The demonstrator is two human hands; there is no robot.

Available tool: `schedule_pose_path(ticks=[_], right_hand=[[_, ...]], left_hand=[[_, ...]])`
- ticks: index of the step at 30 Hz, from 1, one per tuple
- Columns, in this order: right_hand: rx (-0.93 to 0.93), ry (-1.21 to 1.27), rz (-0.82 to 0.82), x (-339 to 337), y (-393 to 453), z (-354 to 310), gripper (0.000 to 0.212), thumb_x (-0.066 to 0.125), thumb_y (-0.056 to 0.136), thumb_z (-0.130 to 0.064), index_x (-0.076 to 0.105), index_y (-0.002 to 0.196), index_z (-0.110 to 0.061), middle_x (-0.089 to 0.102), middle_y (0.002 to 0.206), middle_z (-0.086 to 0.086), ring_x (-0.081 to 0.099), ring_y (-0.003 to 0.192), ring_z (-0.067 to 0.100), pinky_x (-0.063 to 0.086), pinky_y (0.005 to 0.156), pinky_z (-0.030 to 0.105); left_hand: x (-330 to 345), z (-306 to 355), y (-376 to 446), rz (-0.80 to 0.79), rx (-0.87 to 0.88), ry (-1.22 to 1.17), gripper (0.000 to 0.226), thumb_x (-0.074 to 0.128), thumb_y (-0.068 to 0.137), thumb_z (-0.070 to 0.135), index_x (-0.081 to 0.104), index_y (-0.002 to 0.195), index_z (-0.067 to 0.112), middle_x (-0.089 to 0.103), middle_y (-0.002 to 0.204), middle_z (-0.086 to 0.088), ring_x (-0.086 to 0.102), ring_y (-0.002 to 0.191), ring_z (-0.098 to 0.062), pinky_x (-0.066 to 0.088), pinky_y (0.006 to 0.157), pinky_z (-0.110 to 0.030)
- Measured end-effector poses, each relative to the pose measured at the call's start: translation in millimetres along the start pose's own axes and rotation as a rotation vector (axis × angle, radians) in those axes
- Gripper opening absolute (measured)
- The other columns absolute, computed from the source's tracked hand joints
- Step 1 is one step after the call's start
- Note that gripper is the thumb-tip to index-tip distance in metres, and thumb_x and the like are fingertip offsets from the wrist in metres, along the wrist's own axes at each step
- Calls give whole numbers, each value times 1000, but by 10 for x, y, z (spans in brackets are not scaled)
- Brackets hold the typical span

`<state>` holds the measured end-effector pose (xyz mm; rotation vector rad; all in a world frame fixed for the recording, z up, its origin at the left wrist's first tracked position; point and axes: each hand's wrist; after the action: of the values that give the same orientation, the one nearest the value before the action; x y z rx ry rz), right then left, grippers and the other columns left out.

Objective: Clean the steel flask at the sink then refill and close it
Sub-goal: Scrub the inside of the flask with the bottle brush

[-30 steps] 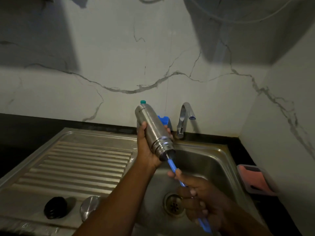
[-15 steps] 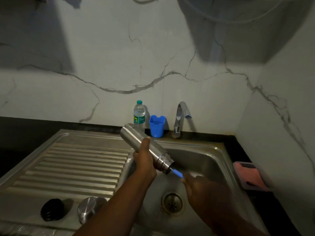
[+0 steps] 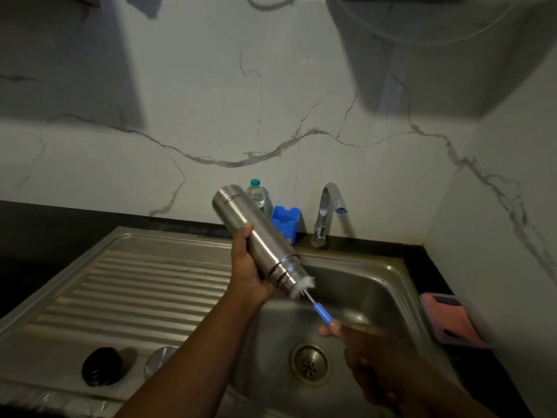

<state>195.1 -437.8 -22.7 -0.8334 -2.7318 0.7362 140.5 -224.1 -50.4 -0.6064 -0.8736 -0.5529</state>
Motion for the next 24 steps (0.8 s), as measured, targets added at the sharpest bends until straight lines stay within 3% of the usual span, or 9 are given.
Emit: schedule_pose_path(ticks=[3, 5, 8, 10, 12, 14, 17, 20, 24], right_hand=[[-331, -658, 211, -138, -72, -1, 25, 53, 95, -34, 71, 79, -26, 52, 50, -10, 48, 46, -3, 33, 47, 6], [-451, -997, 274, -221, -157, -8, 21, 40, 96, -49, 61, 98, -47, 60, 79, -20, 53, 71, -13, 35, 62, 1], [-572, -1222, 355, -400, -180, 76, 33, 30, 96, -56, 43, 126, -55, 53, 123, -23, 51, 103, -9, 39, 87, 9], [-650, -1268, 369, -453, -201, 102, 35, 27, 96, -57, 41, 127, -54, 56, 122, -22, 56, 101, -7, 44, 86, 11], [-727, -1280, 338, -611, -92, 207, 42, 15, 97, -59, 47, 120, -46, 69, 95, -14, 65, 72, -4, 54, 58, 18], [-764, -1309, 371, -583, -117, 196, 49, 8, 98, -57, 52, 115, -46, 69, 76, -10, 60, 54, -5, 49, 43, 18], [-851, -1362, 454, -515, -85, 260, 36, 19, 97, -54, 32, 131, -55, 58, 112, -15, 59, 88, -5, 51, 72, 19], [-762, -1388, 494, -416, 31, 188, 31, 27, 98, -49, 43, 124, -45, 59, 101, -13, 54, 79, -1, 45, 69, 16], [-774, -1262, 450, -345, 406, 311, 38, 29, 99, -46, 63, 106, -30, 65, 90, -9, 59, 79, 5, 46, 69, 17]], left_hand=[[-89, 88, 99, 132, 36, 29, 72, 75, 68, 46, 49, 126, 12, 64, 122, -20, 64, 107, -37, 47, 97, -60], [-125, 87, 130, 214, 19, 16, 61, 76, 71, 44, 50, 117, 13, 63, 120, -21, 63, 108, -39, 46, 96, -62], [-199, 109, 205, 326, -16, -54, 70, 80, 69, 40, 49, 123, 11, 62, 117, -19, 63, 105, -39, 47, 95, -61], [-238, 89, 220, 357, -25, -46, 71, 81, 70, 38, 47, 125, 11, 61, 116, -19, 63, 104, -39, 48, 94, -62], [-254, 80, 236, 378, -26, -32, 65, 79, 73, 38, 45, 121, 12, 61, 114, -19, 62, 105, -38, 47, 94, -62], [-262, 91, 261, 375, -17, -34, 62, 78, 75, 37, 44, 120, 12, 61, 111, -19, 62, 104, -38, 48, 94, -61], [-215, 54, 244, 342, -11, 16, 55, 75, 80, 37, 43, 117, 11, 60, 107, -20, 62, 102, -36, 48, 95, -58], [-159, 6, 212, 303, 5, 30, 44, 69, 85, 36, 43, 111, 11, 59, 99, -18, 61, 93, -33, 49, 93, -55], [-140, 35, 151, 266, -1, 22, 54, 72, 83, 35, 41, 120, 11, 60, 107, -20, 63, 98, -36, 50, 91, -59]])
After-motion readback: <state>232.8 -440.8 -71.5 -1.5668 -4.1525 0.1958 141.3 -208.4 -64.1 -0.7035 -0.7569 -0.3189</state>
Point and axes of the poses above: each hand's wrist, its own y-axis towards the middle knuckle, its own x-axis out of the palm, z = x × y
